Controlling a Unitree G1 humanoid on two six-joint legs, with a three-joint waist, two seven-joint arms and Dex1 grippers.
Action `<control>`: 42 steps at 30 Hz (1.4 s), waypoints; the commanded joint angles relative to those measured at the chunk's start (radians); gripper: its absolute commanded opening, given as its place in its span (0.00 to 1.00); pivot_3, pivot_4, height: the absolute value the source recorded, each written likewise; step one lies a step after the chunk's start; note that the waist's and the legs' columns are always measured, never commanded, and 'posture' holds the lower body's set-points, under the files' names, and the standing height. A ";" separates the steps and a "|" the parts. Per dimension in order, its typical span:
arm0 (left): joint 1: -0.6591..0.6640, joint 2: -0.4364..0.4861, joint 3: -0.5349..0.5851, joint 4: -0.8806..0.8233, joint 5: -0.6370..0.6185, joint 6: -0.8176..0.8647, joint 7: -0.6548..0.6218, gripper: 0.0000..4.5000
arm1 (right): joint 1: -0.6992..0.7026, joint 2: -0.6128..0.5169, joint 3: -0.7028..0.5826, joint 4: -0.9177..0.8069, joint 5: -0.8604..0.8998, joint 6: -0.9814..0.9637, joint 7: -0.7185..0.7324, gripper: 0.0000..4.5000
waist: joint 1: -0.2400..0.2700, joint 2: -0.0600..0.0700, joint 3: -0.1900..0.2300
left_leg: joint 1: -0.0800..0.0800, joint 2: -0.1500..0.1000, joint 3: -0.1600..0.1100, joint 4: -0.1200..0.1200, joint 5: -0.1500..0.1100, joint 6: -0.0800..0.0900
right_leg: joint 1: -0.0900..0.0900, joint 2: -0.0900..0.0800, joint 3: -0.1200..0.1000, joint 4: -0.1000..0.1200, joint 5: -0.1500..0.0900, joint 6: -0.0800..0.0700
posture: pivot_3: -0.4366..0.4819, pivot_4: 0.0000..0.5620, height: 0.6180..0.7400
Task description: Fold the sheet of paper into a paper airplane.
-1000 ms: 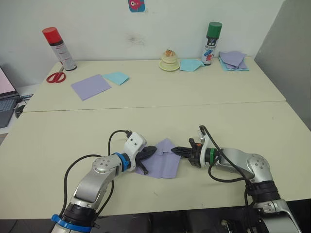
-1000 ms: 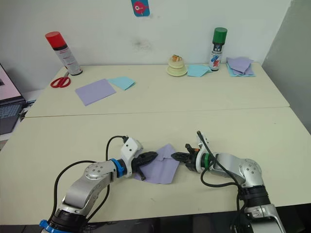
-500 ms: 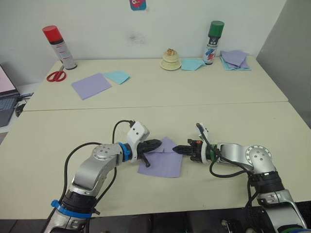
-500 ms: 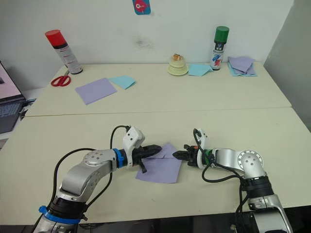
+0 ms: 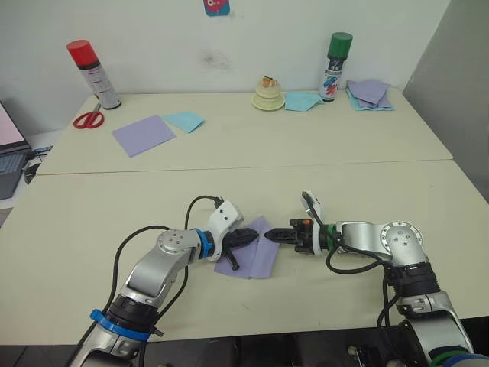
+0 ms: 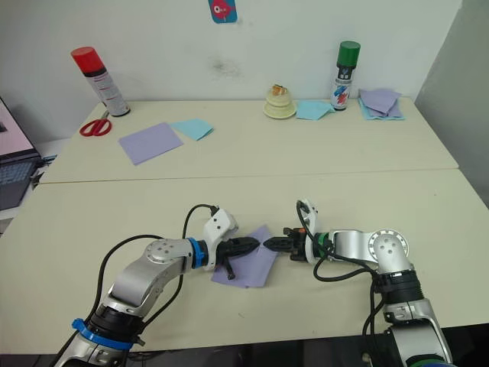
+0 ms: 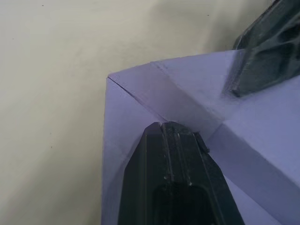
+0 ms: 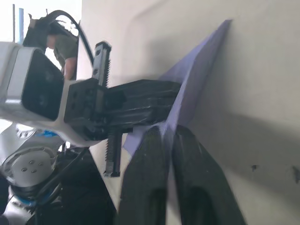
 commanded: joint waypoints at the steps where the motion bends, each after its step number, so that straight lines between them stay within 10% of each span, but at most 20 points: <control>1: 0.025 0.018 0.008 0.009 0.013 0.037 0.012 0.00 | -0.022 0.033 -0.036 -0.003 0.007 -0.013 0.004 0.36 | 0.000 0.000 0.000 | 0.000 0.000 0.000 0.000 0.000 0.000 | 0.000 0.000 0.000 0.000 0.000 0.000 | 0.48 0.27 1.00; 4: 0.036 0.022 0.013 0.009 0.017 0.052 0.021 0.00 | -0.022 0.064 -0.056 0.010 0.030 -0.018 -0.005 0.61 | -0.001 0.000 0.000 | 0.001 0.000 0.000 0.000 0.000 0.000 | 0.000 0.000 0.000 0.001 0.000 0.000 | 0.48 0.27 1.00; 18: 0.173 0.046 0.122 -0.060 -0.018 0.095 0.080 0.00 | -0.005 0.176 -0.011 0.041 -0.046 -0.030 0.081 0.61 | -0.013 0.001 -0.001 | 0.003 0.001 -0.001 0.000 0.000 0.000 | 0.000 0.001 0.001 0.003 0.000 0.000 | 0.48 0.27 1.00; 27: 0.237 0.072 0.188 -0.095 -0.033 0.110 0.108 0.00 | -0.031 0.197 0.135 0.017 -0.481 -0.240 0.406 0.01 | -0.025 0.001 -0.001 | 0.005 0.002 -0.001 -0.001 0.000 0.000 | 0.000 0.002 0.001 0.003 -0.002 0.003 | 0.48 0.27 1.00; 42: 0.268 0.135 0.296 -0.109 -0.093 0.087 0.079 0.00 | -0.051 0.161 0.418 0.039 -1.128 -0.750 0.780 0.01 | -0.026 0.001 -0.001 | 0.007 0.003 -0.001 -0.002 0.000 -0.001 | 0.000 0.000 0.003 0.003 -0.002 0.003 | 0.48 0.27 1.00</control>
